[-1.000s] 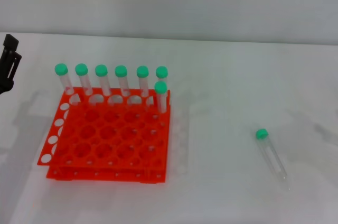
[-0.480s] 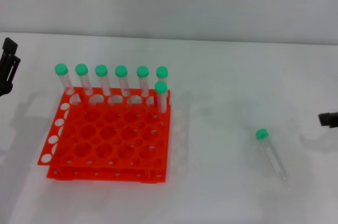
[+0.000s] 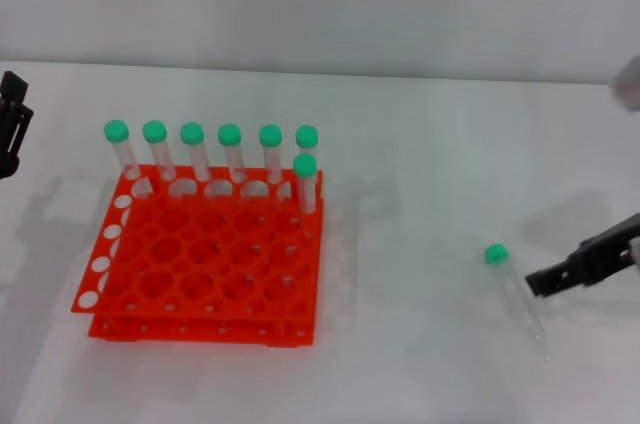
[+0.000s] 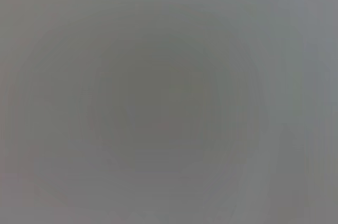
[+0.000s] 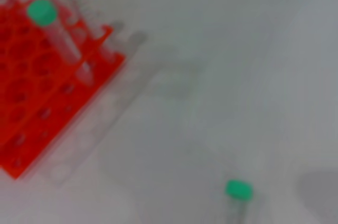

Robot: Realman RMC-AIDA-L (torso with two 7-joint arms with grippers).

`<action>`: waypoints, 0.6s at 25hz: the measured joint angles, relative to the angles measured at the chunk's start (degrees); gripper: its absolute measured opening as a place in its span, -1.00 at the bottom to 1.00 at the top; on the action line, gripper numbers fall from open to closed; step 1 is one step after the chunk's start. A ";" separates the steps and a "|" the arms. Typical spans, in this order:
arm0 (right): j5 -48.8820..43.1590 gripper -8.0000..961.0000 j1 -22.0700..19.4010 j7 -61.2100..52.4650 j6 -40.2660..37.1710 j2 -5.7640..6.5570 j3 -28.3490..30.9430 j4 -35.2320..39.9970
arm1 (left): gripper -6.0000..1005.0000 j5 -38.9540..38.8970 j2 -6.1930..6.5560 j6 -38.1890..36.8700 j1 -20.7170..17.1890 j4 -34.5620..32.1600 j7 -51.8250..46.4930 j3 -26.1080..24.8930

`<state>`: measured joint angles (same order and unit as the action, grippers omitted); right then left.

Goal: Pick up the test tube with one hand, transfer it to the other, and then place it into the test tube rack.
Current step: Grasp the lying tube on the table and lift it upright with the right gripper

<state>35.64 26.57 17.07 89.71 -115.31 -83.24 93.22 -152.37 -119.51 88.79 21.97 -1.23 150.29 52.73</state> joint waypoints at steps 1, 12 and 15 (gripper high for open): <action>-0.90 0.81 0.28 -0.78 -0.07 -0.02 -1.32 -0.17 | 0.45 -0.01 0.00 -0.01 0.00 0.00 0.00 0.00; -5.35 0.72 3.25 -6.43 -5.48 -0.39 -11.96 -5.51 | 0.46 -0.06 -0.03 -0.11 0.08 -0.01 -0.01 0.00; -5.19 0.67 3.63 -6.69 -6.27 -0.45 -12.58 -7.14 | 0.46 -0.68 -0.02 -0.11 0.00 -0.06 0.00 0.00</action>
<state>30.44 30.20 10.38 83.45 -115.76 -95.82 86.08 -153.05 -119.53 88.68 21.98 -1.29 150.29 52.73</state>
